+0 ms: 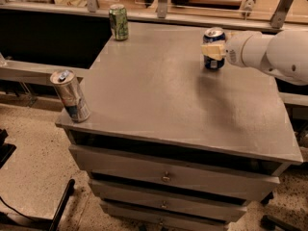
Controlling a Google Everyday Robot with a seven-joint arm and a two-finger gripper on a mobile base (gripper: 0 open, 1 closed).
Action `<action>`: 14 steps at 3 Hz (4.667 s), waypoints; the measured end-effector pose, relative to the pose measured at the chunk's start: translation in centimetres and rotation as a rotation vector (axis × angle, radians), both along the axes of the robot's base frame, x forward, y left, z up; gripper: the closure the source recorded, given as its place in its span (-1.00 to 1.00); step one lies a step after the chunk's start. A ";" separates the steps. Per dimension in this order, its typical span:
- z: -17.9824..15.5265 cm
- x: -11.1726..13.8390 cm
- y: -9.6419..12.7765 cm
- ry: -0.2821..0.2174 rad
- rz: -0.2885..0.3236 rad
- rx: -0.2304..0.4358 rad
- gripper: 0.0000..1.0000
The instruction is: Move pepsi can near redbull can
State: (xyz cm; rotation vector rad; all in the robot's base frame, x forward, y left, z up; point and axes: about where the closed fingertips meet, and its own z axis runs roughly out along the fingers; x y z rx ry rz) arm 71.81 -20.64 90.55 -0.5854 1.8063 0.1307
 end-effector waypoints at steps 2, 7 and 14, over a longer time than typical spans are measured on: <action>0.1 0.3 1.5 0.002 0.049 0.022 1.00; 2.1 -3.5 15.3 0.049 0.446 0.143 1.00; 0.0 -16.9 25.9 0.032 0.960 0.241 1.00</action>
Offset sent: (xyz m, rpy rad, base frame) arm 0.0055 0.0287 0.0036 0.0530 0.0015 0.1093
